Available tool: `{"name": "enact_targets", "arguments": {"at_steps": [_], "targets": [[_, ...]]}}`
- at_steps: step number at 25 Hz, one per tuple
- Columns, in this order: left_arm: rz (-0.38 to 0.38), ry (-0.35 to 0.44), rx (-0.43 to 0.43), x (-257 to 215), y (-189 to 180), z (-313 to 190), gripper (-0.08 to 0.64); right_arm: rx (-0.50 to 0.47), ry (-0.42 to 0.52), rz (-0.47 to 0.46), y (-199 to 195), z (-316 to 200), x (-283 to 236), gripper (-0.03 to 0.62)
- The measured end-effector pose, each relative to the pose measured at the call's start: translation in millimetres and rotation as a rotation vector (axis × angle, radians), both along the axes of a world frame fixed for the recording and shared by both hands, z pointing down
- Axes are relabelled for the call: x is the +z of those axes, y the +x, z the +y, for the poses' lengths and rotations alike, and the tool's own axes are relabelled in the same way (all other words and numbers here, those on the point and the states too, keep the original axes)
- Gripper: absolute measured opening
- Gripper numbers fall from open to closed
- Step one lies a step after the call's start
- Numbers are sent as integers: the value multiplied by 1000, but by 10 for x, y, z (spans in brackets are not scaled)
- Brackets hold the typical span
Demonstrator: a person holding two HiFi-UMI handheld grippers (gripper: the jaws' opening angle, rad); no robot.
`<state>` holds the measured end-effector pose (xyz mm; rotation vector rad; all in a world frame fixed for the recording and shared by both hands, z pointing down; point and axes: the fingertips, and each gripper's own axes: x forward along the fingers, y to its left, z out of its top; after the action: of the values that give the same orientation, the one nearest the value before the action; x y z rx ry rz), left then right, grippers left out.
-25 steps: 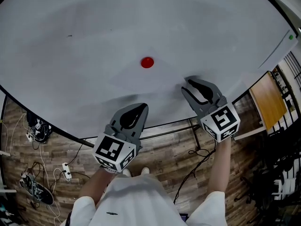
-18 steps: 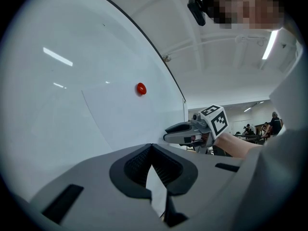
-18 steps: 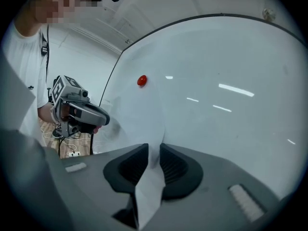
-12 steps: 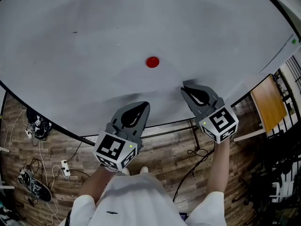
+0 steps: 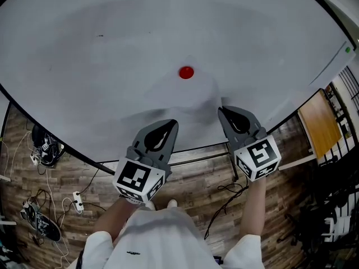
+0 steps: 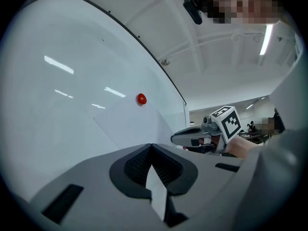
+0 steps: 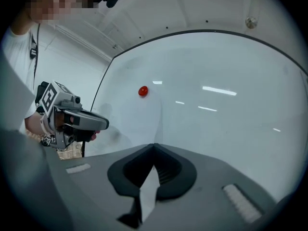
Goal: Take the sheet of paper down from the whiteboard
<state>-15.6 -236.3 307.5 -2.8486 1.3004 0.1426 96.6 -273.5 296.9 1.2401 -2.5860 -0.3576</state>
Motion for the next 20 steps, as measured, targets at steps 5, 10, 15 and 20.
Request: {"name": "enact_targets", "arguments": {"at_steps": [5,10,15,20], "targets": [[4,24,-34,-79,-93,24,8,86,29,-79,3,115,-67,9],[-29,86,-64,-219,-139,20,12,139,24,-173,-22,155,-127,9],[-80,139,-69,-405,-85,20,75,157,8,-201,-42,159,-116,9],[-192,264,-132,-704,-35,-5,87,162,5,-204,-72,138,-118,9]]}}
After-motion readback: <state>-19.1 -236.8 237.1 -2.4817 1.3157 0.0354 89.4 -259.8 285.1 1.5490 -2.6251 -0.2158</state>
